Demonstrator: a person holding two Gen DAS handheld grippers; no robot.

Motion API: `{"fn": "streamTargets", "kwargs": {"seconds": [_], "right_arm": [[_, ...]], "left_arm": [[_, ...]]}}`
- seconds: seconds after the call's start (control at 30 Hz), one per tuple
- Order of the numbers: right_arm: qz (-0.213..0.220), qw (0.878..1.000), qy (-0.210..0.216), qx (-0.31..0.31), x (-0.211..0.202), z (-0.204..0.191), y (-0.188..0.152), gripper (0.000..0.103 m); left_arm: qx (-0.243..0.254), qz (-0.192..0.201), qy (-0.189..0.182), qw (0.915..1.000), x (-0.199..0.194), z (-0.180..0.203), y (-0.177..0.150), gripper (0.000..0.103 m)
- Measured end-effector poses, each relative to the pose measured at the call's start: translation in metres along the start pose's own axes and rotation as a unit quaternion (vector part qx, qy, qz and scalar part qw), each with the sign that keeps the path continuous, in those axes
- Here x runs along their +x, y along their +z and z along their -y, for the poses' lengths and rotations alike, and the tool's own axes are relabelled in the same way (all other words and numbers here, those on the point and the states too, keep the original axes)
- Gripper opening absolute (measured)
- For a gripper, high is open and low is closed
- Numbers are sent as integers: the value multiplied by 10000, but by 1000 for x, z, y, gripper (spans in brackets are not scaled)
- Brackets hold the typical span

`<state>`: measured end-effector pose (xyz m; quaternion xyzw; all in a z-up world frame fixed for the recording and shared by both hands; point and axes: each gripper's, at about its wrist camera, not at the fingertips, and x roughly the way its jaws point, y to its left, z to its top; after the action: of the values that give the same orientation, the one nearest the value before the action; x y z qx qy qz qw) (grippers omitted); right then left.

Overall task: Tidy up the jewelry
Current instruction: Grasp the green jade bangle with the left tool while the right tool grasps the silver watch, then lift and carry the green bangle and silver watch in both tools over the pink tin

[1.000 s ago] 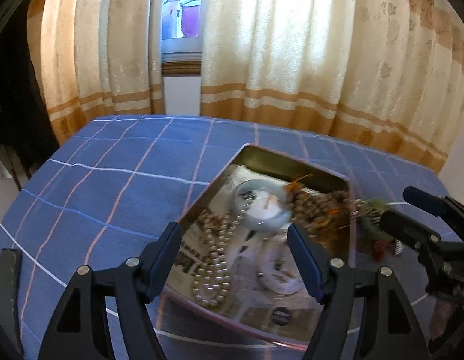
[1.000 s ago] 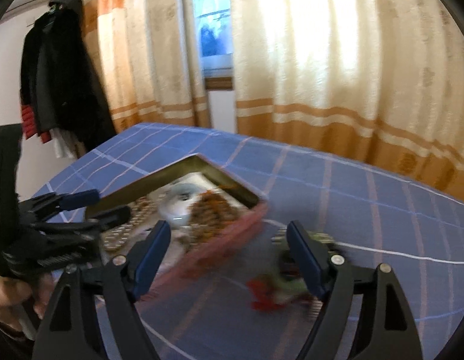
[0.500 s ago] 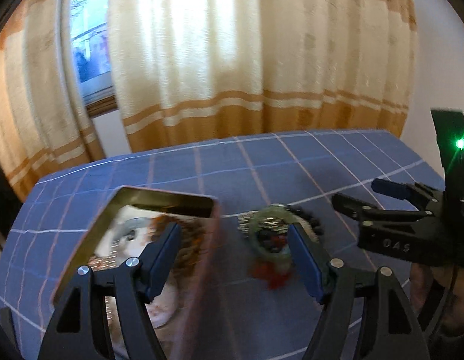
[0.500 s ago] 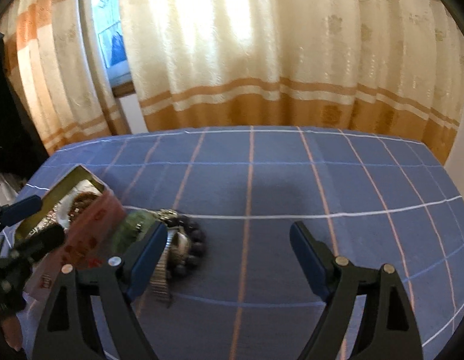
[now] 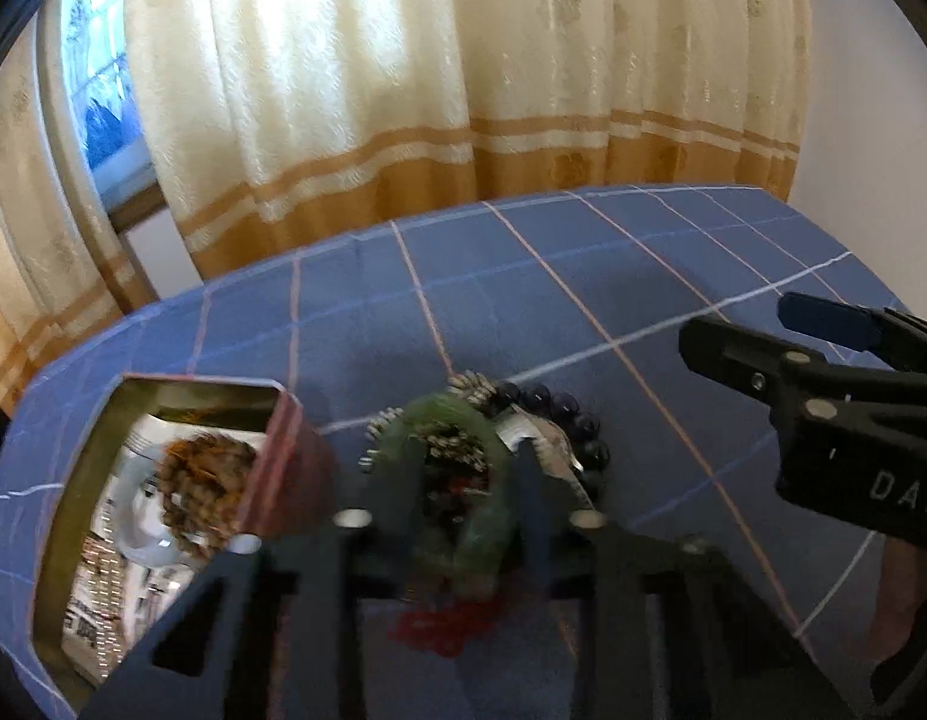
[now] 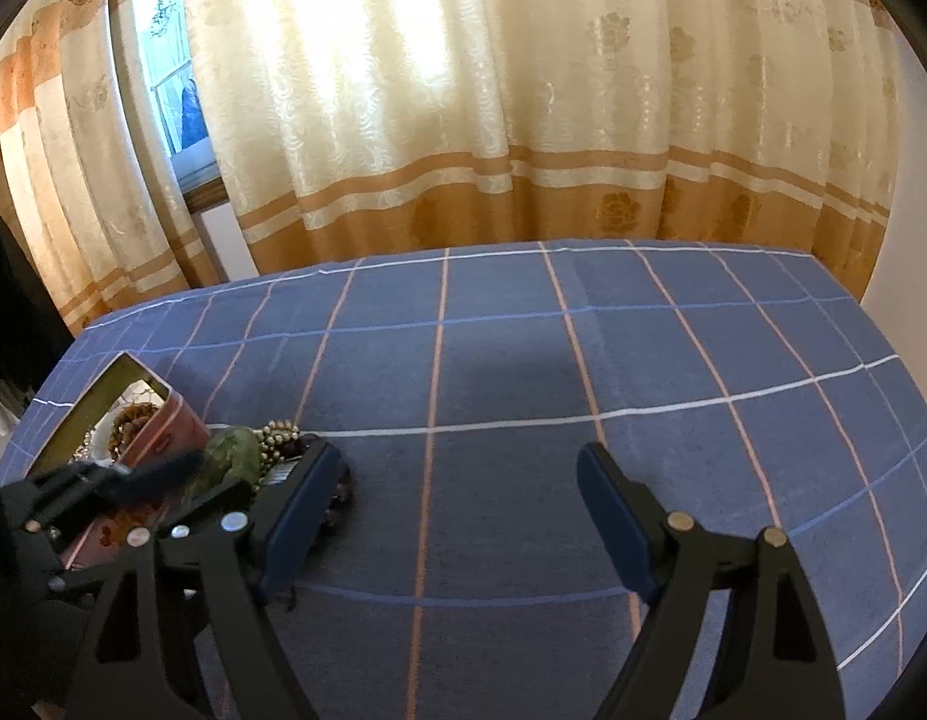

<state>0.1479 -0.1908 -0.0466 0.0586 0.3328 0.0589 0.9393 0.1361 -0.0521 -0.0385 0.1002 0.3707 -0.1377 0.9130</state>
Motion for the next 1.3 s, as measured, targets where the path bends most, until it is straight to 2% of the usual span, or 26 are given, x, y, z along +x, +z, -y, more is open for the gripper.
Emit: {"fn": "streamTargets", "kwargs": {"seconds": [0.07, 0.13, 0.27, 0.4, 0.53, 0.7, 0.83, 1.0, 1.07, 1.13, 1.2, 1.3], "right_arm": [[-19, 10000, 6, -77, 1, -5, 0, 85], [-45, 9999, 16, -165, 3, -10, -2, 85], [-89, 9996, 62, -252, 6, -16, -7, 85], [-92, 9994, 64, -340, 9, -23, -9, 85], [0, 9981, 270, -547, 7, -36, -13, 84], [-175, 9930, 392, -1096, 19, -62, -20, 64], [-313, 9894, 470, -1336, 28, -73, -23, 60], [-551, 9883, 512, -1323, 38, -72, -25, 44], [-585, 9887, 529, -1274, 39, -70, -25, 40], [-563, 9883, 483, -1329, 36, -72, -26, 33], [-490, 9880, 489, -1379, 32, -73, -27, 18], [-489, 9871, 487, -1443, 30, -77, -31, 18]], "left_arm": [[93, -2, -33, 10000, 0, 2, -1, 12], [124, 80, -76, 9999, -5, 3, -2, 7], [89, 443, -132, 9989, -23, -2, -1, 7], [-127, 858, -222, 9960, -44, -17, 1, 7], [-428, 1131, -448, 9917, -58, -37, 4, 7], [-612, 1205, -437, 9899, -62, -52, 5, 7], [-571, 1045, -332, 9923, -55, -50, 3, 7], [-525, 1045, -239, 9929, -54, -51, 0, 7], [-558, 1051, -237, 9926, -54, -54, -1, 7], [-607, 1063, -244, 9922, -55, -56, -2, 7], [-637, 1073, -233, 9919, -55, -58, -3, 7], [-674, 1069, -239, 9917, -55, -60, -4, 7]]}}
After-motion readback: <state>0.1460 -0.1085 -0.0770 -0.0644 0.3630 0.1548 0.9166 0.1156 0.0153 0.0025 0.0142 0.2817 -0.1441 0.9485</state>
